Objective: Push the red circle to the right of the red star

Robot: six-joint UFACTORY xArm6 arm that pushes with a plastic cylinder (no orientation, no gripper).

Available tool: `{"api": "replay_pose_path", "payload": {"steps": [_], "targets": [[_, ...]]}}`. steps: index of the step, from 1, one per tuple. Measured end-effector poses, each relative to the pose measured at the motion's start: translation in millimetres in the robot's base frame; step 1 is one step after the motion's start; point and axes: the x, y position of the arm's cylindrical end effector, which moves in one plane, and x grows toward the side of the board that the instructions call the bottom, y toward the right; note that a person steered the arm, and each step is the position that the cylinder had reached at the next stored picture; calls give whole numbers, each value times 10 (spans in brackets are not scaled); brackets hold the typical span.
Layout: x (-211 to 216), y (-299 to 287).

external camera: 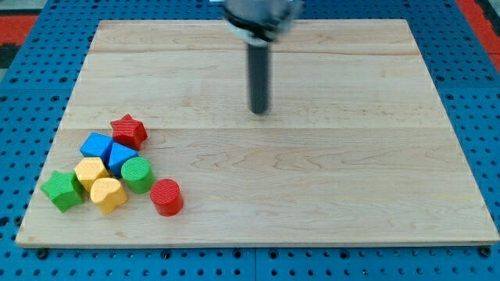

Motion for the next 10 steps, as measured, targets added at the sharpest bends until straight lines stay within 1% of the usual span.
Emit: {"api": "replay_pose_path", "payload": {"steps": [1,2,3,4,5,6,7,8,9,10], "targets": [[1241,375],[1680,-482],[1495,-1095],[1145,-1603],[1144,-1305],[1466,-1209],[1816,-1292],[1362,-1637],[1137,-1894],[1306,-1392]]}}
